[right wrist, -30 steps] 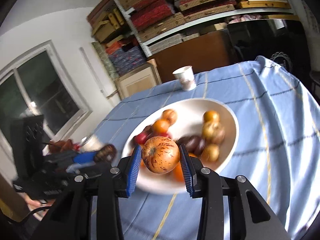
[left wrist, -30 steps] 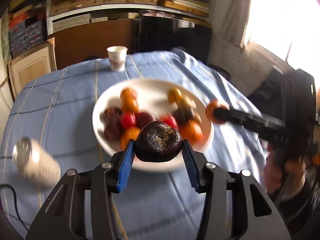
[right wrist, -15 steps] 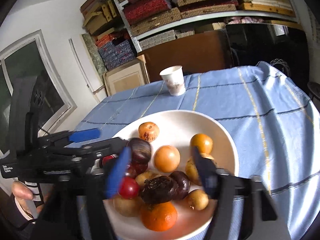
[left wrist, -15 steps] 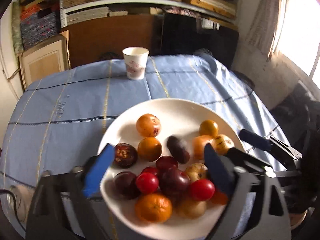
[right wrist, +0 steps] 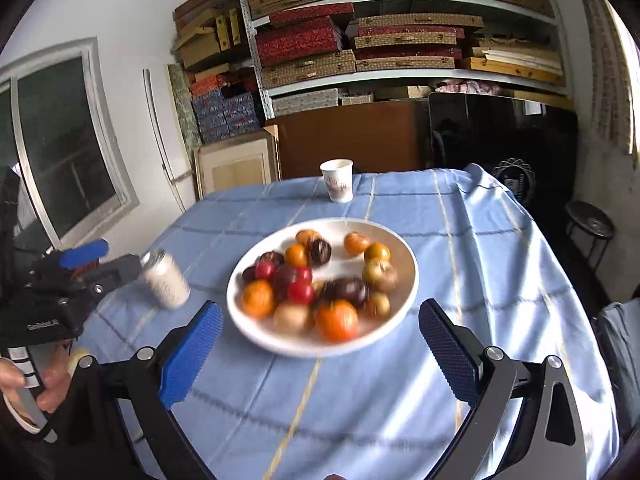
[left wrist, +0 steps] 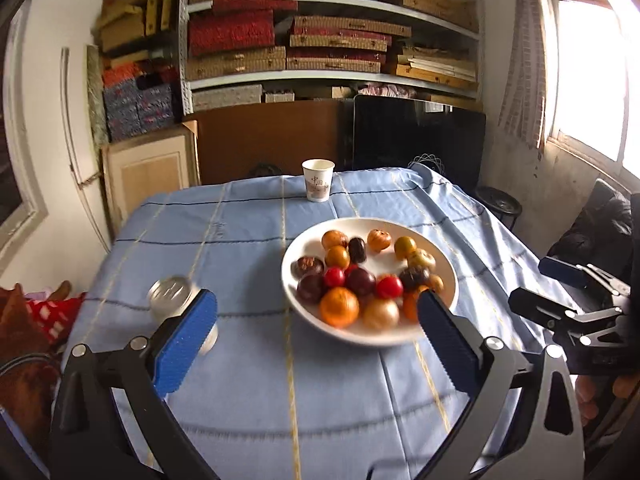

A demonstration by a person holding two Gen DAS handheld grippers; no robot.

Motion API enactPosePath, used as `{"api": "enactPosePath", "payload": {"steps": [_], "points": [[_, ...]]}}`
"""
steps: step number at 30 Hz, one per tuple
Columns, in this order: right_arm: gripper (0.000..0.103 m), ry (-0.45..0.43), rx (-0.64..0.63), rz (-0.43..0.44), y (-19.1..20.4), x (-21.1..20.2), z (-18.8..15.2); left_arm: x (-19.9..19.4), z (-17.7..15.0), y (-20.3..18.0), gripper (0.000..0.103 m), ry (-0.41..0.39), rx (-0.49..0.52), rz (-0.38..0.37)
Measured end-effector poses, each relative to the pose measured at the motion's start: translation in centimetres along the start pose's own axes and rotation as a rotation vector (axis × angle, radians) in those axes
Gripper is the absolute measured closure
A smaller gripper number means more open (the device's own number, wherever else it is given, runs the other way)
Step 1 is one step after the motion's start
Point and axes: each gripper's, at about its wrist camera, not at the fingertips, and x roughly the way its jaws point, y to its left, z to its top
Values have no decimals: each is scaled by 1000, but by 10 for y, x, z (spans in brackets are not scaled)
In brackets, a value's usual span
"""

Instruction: Organize fruits

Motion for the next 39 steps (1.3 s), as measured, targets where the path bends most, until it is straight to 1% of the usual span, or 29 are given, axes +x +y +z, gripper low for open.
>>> {"api": "enactPosePath", "payload": {"steps": [4, 6, 10, 12, 15, 28, 39], "points": [[4, 14, -57, -50, 16, -27, -25, -37, -32, -11, 5, -16, 26, 33], [4, 22, -73, -73, 20, -36, -34, -50, -47, -15, 5, -8, 34, 48], [4, 37, -71, -88, 19, -49, -50, -64, -68, -17, 5, 9, 14, 48], [4, 39, -74, -95, 18, -54, -54, -68, -75, -18, 5, 21, 9, 62], [4, 48, -84, -103, 21, -58, -58, -70, -83, -19, 5, 36, 1, 52], [4, 103, -118, -101, 26, -55, -75, -72, -96, -10, 5, 68, -33, 45], [4, 112, -133, -107, 26, -55, -76, -69, -99, -9, 5, 85, -28, 46]]}}
